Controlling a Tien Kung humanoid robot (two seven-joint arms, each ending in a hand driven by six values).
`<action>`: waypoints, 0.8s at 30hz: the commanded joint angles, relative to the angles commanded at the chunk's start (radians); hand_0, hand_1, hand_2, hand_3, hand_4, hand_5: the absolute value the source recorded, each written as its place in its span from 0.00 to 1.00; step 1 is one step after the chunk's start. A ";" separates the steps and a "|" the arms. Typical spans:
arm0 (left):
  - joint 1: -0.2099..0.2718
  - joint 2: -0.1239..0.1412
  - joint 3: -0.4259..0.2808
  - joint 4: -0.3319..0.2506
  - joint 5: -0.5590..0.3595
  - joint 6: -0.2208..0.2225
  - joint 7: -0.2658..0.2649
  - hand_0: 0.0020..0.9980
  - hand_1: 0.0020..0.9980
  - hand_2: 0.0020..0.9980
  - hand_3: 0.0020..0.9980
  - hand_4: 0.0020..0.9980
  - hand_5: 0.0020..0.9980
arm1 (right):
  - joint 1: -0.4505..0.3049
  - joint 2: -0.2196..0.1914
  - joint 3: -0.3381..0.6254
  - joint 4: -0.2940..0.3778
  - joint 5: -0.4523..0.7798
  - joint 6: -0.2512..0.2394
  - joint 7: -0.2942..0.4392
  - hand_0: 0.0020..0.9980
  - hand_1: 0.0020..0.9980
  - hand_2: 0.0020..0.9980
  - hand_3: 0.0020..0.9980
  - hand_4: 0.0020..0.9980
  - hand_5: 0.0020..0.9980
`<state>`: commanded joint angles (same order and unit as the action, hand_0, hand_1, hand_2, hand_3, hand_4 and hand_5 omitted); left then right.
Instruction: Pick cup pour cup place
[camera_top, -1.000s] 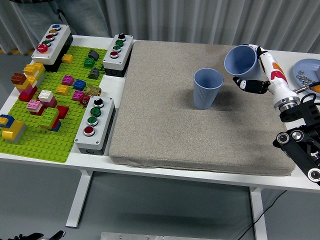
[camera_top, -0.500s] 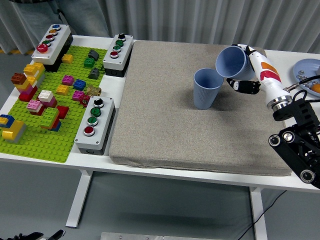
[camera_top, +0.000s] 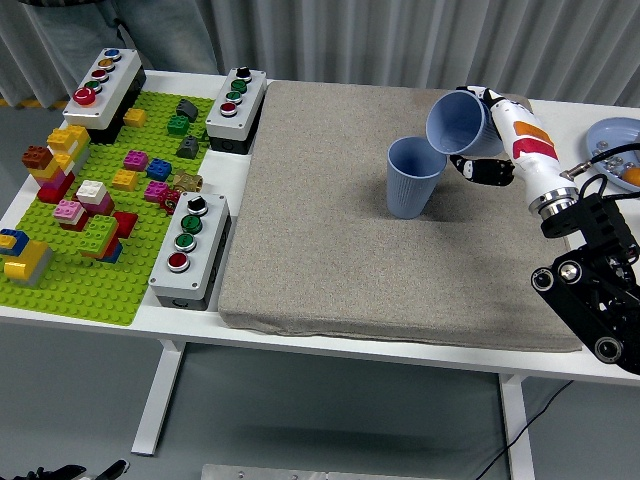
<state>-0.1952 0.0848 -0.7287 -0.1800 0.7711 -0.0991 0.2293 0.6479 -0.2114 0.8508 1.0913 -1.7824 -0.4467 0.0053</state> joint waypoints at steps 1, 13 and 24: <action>0.000 0.000 0.000 0.000 0.000 0.000 0.000 0.77 0.76 0.82 0.66 0.50 1.00 | 0.002 -0.001 -0.003 -0.002 -0.006 -0.003 0.001 0.88 0.78 0.72 0.73 0.71 0.06; 0.000 0.002 0.000 0.000 0.002 -0.001 0.001 0.77 0.76 0.81 0.66 0.50 1.00 | 0.042 -0.029 -0.081 -0.024 -0.036 -0.040 0.014 0.88 0.77 0.71 0.72 0.70 0.06; -0.004 0.002 -0.001 0.000 0.002 0.000 0.000 0.77 0.76 0.82 0.66 0.50 1.00 | 0.061 -0.035 -0.103 -0.051 -0.036 -0.056 0.027 0.88 0.77 0.71 0.72 0.69 0.05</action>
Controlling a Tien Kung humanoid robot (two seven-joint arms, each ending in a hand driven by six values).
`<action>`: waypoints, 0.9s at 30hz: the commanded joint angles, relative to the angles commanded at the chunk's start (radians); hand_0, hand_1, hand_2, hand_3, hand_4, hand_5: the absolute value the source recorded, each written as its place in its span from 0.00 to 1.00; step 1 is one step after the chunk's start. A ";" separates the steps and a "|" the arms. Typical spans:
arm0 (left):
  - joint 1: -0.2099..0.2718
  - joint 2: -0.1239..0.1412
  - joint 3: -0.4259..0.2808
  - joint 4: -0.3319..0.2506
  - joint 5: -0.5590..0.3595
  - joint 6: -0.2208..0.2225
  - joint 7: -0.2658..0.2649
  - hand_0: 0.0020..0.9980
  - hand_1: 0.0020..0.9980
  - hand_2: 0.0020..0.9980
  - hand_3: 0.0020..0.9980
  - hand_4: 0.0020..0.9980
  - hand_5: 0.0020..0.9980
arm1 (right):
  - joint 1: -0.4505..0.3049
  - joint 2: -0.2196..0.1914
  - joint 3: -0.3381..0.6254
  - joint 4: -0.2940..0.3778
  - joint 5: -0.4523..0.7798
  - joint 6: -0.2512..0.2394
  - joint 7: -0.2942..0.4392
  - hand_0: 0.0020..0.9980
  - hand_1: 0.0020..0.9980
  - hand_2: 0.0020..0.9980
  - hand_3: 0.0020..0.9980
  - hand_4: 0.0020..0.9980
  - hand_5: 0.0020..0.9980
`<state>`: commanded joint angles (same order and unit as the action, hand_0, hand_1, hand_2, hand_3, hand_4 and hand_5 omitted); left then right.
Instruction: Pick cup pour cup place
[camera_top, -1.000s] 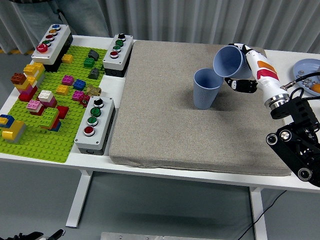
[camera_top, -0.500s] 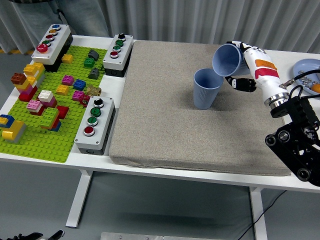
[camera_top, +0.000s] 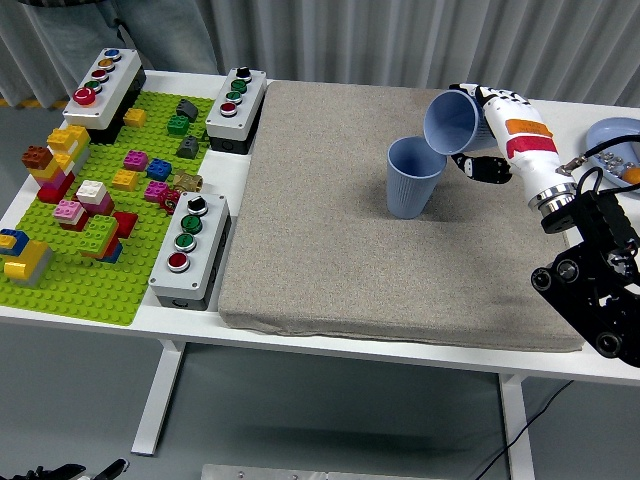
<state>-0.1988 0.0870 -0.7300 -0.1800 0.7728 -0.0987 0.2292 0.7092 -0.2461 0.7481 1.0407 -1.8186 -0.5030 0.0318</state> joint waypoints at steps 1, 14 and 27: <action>0.000 0.000 0.000 0.000 0.000 0.000 0.000 0.77 0.76 0.82 0.66 0.50 1.00 | 0.000 0.000 0.000 0.000 0.000 0.000 0.000 0.88 0.77 0.71 0.72 0.69 0.05; -0.001 0.000 0.001 0.000 -0.002 0.001 0.000 0.77 0.76 0.82 0.66 0.50 1.00 | 0.017 -0.007 -0.031 -0.007 -0.025 -0.028 -0.006 0.88 0.78 0.72 0.72 0.69 0.05; -0.002 0.000 -0.008 0.000 0.007 0.000 0.003 0.77 0.76 0.82 0.66 0.50 1.00 | 0.036 -0.011 -0.076 -0.018 -0.035 -0.051 -0.004 0.89 0.78 0.72 0.72 0.69 0.05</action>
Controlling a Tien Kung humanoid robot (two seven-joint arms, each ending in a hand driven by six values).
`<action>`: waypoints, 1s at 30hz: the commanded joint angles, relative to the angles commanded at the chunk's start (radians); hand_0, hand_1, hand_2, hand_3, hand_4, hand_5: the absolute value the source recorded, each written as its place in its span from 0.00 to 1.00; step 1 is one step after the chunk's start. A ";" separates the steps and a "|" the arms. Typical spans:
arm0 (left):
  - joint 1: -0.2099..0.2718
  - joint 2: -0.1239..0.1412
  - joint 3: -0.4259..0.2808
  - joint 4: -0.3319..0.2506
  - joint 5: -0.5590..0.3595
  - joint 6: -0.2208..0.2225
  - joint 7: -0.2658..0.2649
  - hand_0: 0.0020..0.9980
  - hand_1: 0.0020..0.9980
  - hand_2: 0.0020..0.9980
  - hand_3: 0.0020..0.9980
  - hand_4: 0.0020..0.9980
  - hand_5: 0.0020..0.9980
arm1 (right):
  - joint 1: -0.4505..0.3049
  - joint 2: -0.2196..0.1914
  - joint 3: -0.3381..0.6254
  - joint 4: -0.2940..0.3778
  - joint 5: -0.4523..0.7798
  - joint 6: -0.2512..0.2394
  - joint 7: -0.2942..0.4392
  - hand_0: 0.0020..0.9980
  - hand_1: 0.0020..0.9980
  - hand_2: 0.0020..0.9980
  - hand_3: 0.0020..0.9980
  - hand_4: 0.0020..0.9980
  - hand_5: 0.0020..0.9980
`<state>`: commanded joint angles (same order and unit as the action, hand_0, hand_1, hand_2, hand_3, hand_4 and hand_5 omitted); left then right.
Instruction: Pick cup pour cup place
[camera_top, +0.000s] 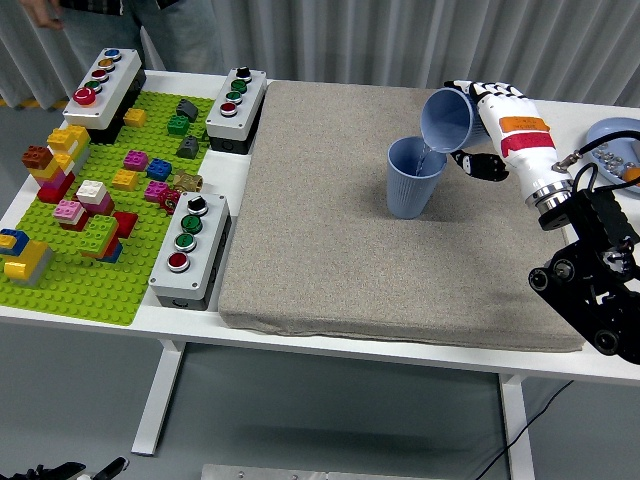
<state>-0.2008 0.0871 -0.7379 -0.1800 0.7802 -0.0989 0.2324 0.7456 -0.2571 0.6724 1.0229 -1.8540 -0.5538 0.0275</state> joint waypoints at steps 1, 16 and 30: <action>0.000 0.000 0.000 0.000 0.000 0.000 0.000 0.77 0.76 0.82 0.66 0.50 1.00 | 0.002 0.000 -0.004 -0.001 0.000 -0.002 0.000 0.89 0.78 0.72 0.72 0.69 0.05; -0.001 0.001 0.004 0.000 -0.001 0.000 0.000 0.77 0.76 0.82 0.66 0.50 1.00 | 0.022 -0.009 -0.036 0.011 -0.037 -0.018 -0.008 0.90 0.78 0.72 0.72 0.69 0.05; 0.002 0.003 0.007 0.000 -0.001 -0.001 0.000 0.77 0.76 0.82 0.66 0.50 1.00 | 0.033 -0.013 -0.063 -0.004 -0.036 -0.027 -0.010 0.91 0.78 0.72 0.71 0.70 0.04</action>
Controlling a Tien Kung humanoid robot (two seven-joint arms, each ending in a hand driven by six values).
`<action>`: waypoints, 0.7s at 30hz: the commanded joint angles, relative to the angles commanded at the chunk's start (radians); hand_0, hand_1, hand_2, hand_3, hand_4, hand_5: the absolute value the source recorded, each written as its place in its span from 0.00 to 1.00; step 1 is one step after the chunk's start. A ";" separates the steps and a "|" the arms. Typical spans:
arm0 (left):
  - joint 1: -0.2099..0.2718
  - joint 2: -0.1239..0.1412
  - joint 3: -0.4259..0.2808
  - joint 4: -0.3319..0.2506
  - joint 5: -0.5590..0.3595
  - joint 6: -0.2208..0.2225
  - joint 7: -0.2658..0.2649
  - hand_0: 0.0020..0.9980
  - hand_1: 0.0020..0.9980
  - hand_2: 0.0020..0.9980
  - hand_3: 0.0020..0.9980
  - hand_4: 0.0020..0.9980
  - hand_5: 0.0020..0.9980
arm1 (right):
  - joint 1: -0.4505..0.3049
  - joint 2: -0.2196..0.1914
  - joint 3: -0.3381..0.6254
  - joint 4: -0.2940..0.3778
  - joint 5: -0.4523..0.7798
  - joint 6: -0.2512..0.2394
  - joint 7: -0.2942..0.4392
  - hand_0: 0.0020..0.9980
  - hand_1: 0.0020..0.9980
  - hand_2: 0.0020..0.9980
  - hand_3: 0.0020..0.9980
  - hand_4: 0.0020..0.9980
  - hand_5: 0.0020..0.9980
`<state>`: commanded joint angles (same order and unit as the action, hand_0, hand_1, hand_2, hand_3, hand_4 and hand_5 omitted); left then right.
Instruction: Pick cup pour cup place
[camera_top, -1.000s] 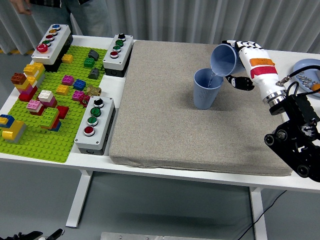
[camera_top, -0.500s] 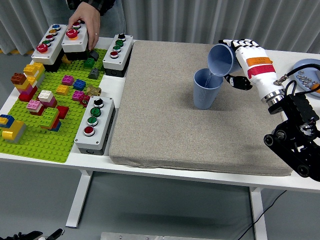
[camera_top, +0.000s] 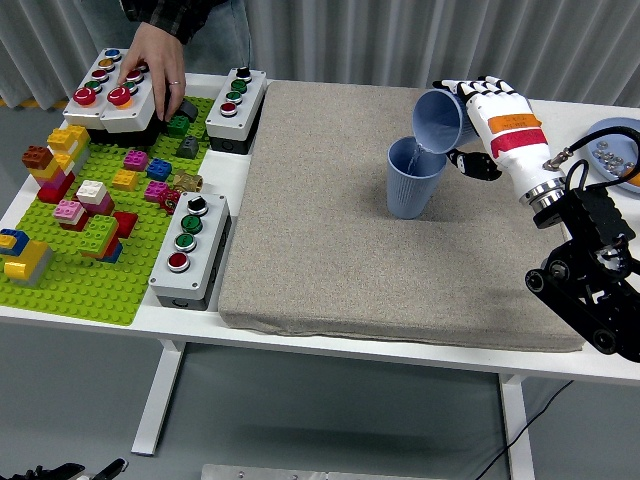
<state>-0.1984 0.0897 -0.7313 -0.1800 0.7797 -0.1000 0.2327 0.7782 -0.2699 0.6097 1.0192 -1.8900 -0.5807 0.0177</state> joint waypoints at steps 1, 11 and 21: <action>0.000 0.000 0.000 0.000 0.000 0.000 0.000 0.77 0.76 0.82 0.66 0.50 1.00 | 0.000 0.000 -0.001 -0.002 0.001 0.000 0.000 0.91 0.78 0.72 0.71 0.70 0.04; -0.001 0.000 0.002 0.000 -0.001 0.000 -0.001 0.77 0.76 0.82 0.66 0.50 1.00 | 0.007 -0.006 -0.015 -0.007 -0.003 -0.011 0.002 0.91 0.78 0.72 0.71 0.70 0.04; -0.004 0.001 0.004 0.000 -0.003 0.000 -0.002 0.77 0.76 0.82 0.66 0.50 1.00 | 0.021 -0.015 -0.041 -0.009 -0.033 -0.035 -0.017 0.91 0.79 0.72 0.71 0.70 0.03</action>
<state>-0.2020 0.0903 -0.7275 -0.1800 0.7767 -0.0996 0.2311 0.7988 -0.2846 0.5687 1.0098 -1.9231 -0.6155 0.0007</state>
